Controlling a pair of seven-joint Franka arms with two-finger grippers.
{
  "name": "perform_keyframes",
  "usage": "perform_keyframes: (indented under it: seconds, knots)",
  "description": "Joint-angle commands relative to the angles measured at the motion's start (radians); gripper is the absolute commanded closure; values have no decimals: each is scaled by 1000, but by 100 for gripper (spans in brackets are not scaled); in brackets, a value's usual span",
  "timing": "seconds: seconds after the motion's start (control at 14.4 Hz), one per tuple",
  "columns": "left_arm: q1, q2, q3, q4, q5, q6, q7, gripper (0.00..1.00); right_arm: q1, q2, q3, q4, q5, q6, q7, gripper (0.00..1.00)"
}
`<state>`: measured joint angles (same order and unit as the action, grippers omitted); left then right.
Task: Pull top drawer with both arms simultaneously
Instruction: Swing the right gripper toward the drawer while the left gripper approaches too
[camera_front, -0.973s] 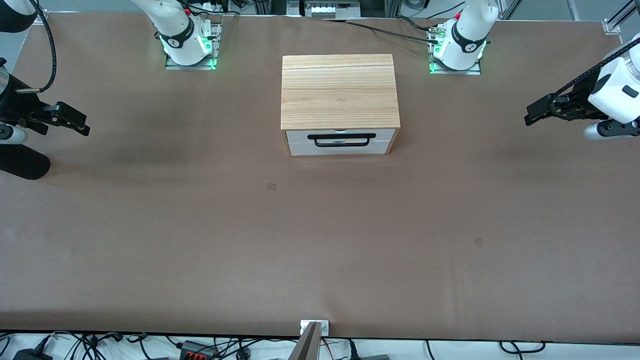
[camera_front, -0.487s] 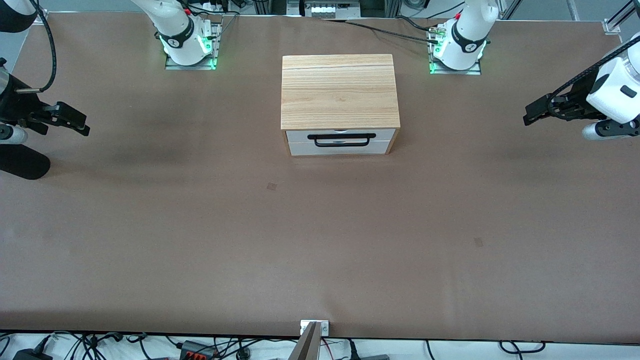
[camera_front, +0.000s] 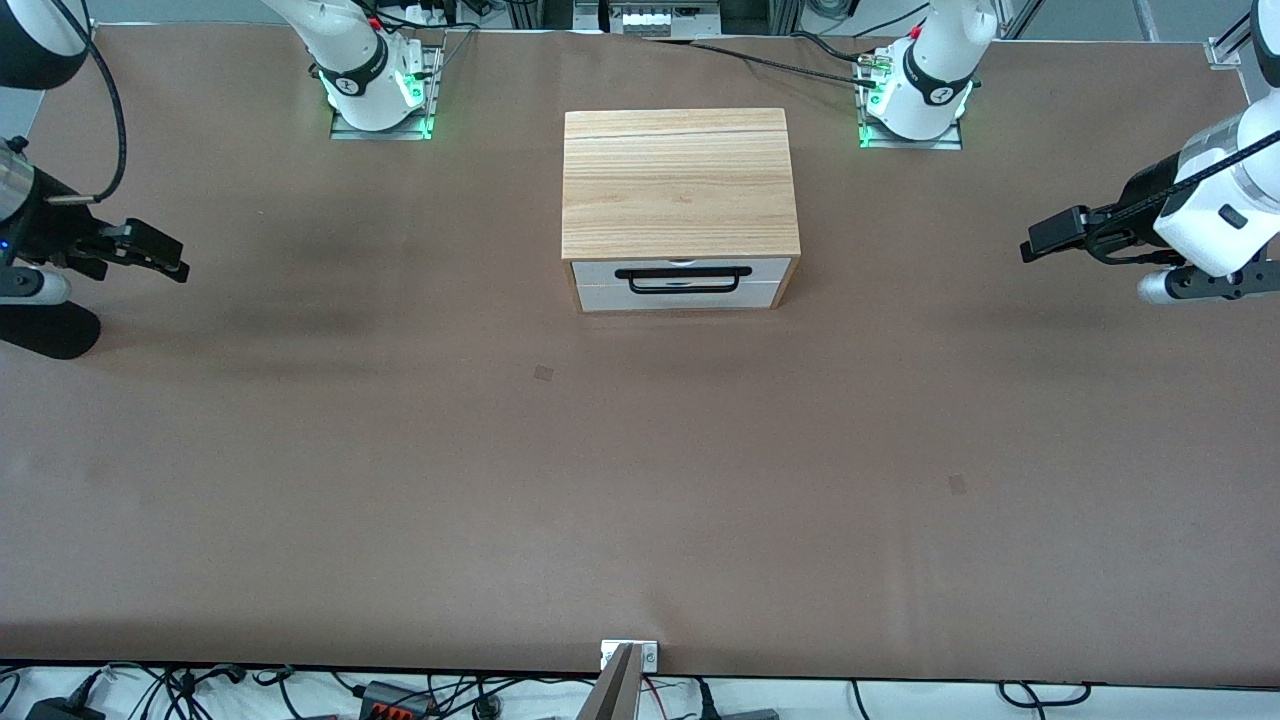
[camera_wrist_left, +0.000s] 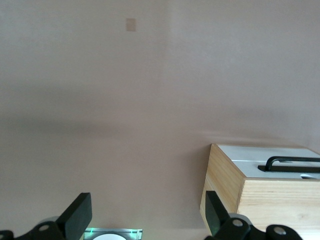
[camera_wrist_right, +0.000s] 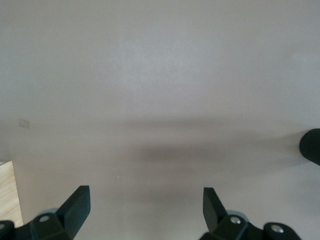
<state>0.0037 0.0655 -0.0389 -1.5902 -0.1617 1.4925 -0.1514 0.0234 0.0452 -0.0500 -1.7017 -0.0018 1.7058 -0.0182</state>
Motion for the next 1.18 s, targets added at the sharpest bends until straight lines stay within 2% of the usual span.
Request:
perform_keyframes:
  seconds: [0.0,0.07,0.21,0.42,0.49,0.63,0.76,0.9,0.97,1.11]
  knots:
    - [2,88,5,32,-117,0,133,0,48,86,4,5,13,11,-9,0]
    - [4,112,7,32,-190,0,148,0,73,122,2,5,11,0,-11,0]
    - [18,148,5,22,-260,-6,156,0,98,159,10,4,22,0,-19,0]
    - [33,233,5,22,-404,-2,205,0,151,215,33,25,124,20,-25,0]
    - [35,256,5,18,-427,3,277,0,171,240,33,52,194,24,-25,0]
    - [45,302,5,9,-472,20,436,0,194,286,33,66,395,41,-28,0]
    - [84,333,5,-42,-638,20,495,0,207,327,35,66,567,74,-64,0]
    - [87,344,4,-83,-687,44,612,0,214,379,33,65,736,74,-156,0]
    - [87,346,1,-121,-712,69,688,0,213,418,33,63,822,74,-223,0]
    - [94,356,2,-248,-880,77,792,0,216,488,35,57,989,66,-378,0]
